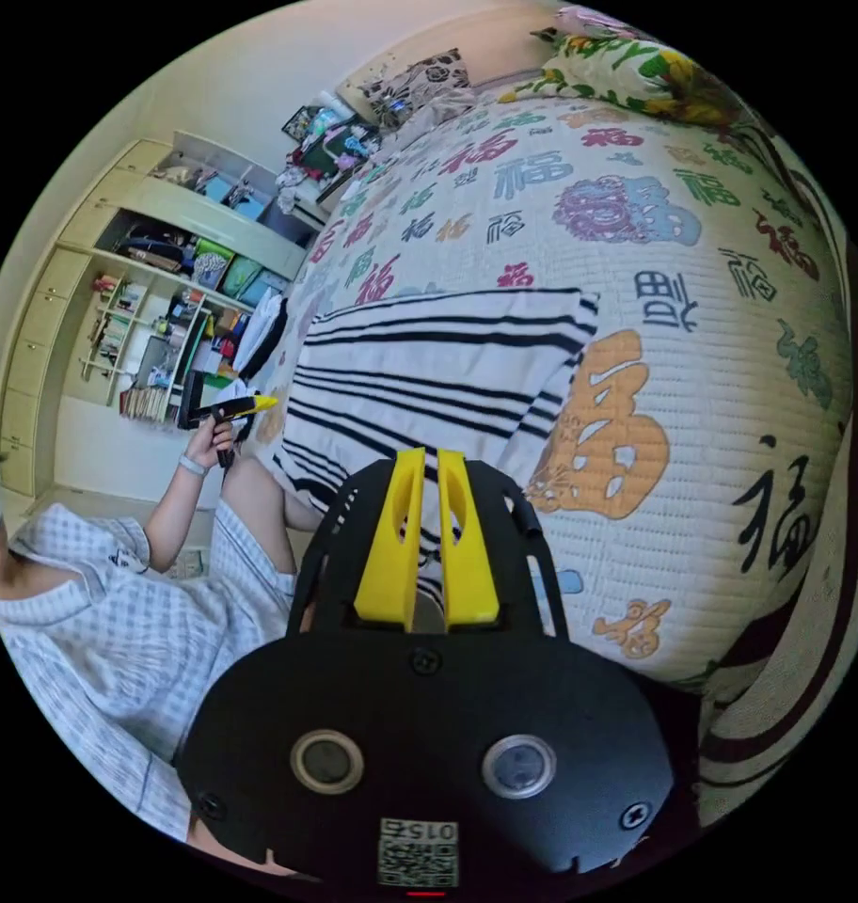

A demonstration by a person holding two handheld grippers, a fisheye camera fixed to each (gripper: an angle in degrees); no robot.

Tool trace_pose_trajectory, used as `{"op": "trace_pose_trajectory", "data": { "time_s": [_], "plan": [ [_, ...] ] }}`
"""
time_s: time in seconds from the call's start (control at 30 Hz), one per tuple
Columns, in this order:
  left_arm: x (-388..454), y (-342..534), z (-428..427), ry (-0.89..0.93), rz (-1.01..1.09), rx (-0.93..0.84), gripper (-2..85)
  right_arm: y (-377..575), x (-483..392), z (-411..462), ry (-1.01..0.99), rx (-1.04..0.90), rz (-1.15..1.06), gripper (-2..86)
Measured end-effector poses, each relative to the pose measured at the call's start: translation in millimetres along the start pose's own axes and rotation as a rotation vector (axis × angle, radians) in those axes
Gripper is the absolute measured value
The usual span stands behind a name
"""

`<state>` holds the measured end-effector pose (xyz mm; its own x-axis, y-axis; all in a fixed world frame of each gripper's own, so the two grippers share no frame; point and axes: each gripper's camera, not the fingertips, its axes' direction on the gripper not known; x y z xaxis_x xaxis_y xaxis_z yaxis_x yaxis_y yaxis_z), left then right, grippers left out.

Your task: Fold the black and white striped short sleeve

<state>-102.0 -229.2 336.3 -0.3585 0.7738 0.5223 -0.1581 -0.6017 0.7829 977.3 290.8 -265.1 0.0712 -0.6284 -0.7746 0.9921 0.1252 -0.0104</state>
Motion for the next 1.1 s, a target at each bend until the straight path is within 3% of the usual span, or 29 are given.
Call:
{"op": "trace_pose_trajectory", "data": {
  "time_s": [0.2,0.33,0.5,0.7,0.83,1.1],
  "plan": [
    [54.3,37.3,61.6,-0.071,0.003,-0.106,12.0,42.4,-79.5,129.1,0.010,-0.266,-0.140,4.2],
    [73.4,30.9,65.1,-0.204,0.028,-0.121,9.1,51.5,-97.1,211.2,0.223,-0.442,-0.185,1.2],
    [81.9,24.1,51.1,-0.188,0.002,-0.133,8.2,52.3,-85.8,231.7,0.094,-0.444,-0.100,0.5],
    [53.0,53.7,-20.8,-0.184,-0.161,0.049,12.3,27.9,-121.0,207.5,0.075,-0.273,-0.151,2.0],
    [29.1,48.5,-27.0,-0.101,-0.204,0.062,13.4,-40.5,-173.0,224.1,0.047,-0.237,-0.262,4.7],
    [58.0,7.4,1.0,-0.273,-0.127,-0.022,12.2,-188.5,-292.3,345.8,0.096,-0.235,-0.418,6.1]
  ]
}}
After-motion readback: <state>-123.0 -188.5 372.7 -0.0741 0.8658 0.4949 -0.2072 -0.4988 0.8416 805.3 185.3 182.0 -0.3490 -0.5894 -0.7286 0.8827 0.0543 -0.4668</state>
